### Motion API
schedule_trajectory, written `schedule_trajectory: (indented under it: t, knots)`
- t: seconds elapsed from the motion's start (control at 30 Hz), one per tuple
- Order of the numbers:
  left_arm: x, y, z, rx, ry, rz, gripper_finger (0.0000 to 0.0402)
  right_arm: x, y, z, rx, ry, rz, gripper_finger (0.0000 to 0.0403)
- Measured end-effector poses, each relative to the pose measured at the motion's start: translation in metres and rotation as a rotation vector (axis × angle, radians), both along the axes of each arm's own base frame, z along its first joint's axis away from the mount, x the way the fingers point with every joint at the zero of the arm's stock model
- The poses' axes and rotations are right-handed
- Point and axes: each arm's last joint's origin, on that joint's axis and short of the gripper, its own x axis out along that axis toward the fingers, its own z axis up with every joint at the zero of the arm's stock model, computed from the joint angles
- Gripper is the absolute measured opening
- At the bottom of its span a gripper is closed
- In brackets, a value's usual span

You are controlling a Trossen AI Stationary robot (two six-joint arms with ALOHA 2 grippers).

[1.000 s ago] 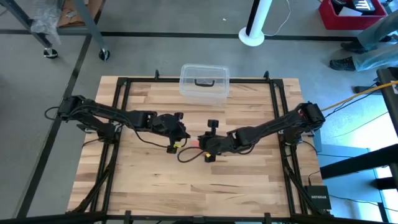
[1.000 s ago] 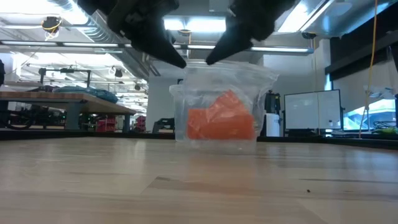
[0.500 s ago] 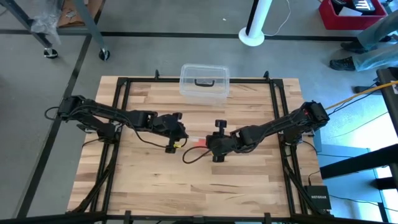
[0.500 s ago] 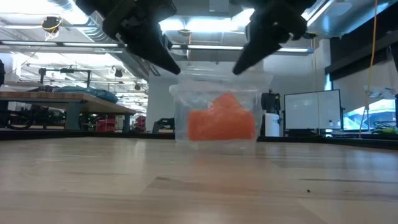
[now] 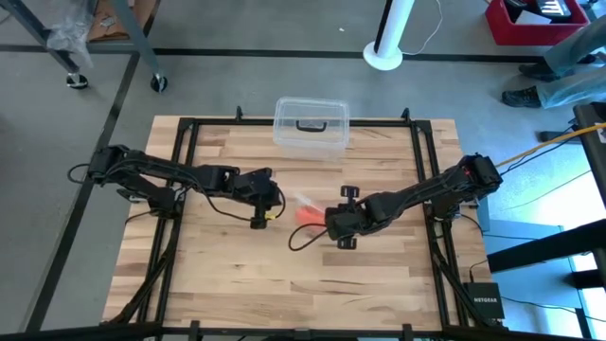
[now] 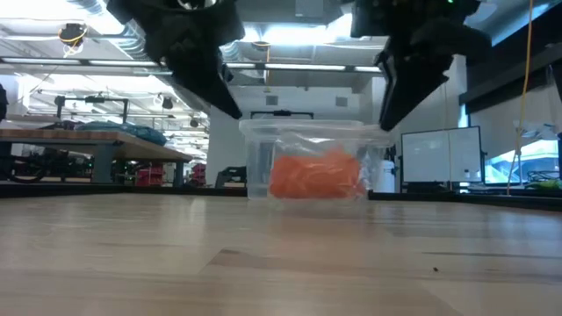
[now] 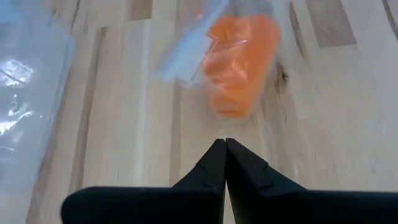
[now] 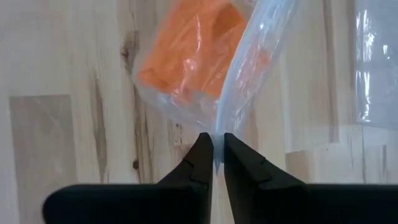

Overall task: Roll bandage
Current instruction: Close the zip bag, then open the transparent container

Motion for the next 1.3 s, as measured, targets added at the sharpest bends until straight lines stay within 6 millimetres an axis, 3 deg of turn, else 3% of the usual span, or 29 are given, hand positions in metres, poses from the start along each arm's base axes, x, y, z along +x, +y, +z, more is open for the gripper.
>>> schedule_trajectory:
  t: [0.13, 0.23, 0.43, 0.53, 0.73, 0.93, 1.1, 1.3]
  knots:
    - [0.002, 0.000, 0.003, -0.040, -0.040, 0.038, 0.0006, 0.002, 0.000, 0.000, -0.005, -0.020, -0.006, 0.0037]
    - [0.004, 0.000, 0.005, -0.049, -0.074, 0.046, 0.0018, 0.002, -0.001, 0.006, -0.039, -0.020, -0.014, 0.0065]
    - [0.002, 0.003, 0.005, 0.018, -0.066, 0.152, 0.0069, 0.007, -0.006, 0.048, -0.246, -0.024, 0.019, 0.0160]
    - [-0.003, 0.005, 0.012, 0.064, -0.067, 0.196, 0.0092, 0.011, -0.018, 0.069, -0.318, -0.037, 0.023, 0.0197]
    - [-0.019, 0.006, 0.036, 0.036, -0.130, 0.247, 0.0118, -0.005, -0.083, 0.094, -0.304, -0.066, -0.118, 0.0230]
    - [-0.029, 0.010, 0.042, 0.056, -0.162, 0.315, 0.0134, -0.041, -0.157, 0.092, -0.147, -0.219, -0.332, 0.0232]
    - [-0.033, 0.040, 0.047, 0.042, -0.211, 0.474, 0.0158, -0.074, -0.213, 0.070, 0.093, -0.481, -0.546, 0.0232]
    - [-0.040, 0.098, 0.055, -0.045, -0.319, 0.581, 0.0205, -0.102, -0.259, 0.030, 0.294, -0.646, -0.687, 0.0232]
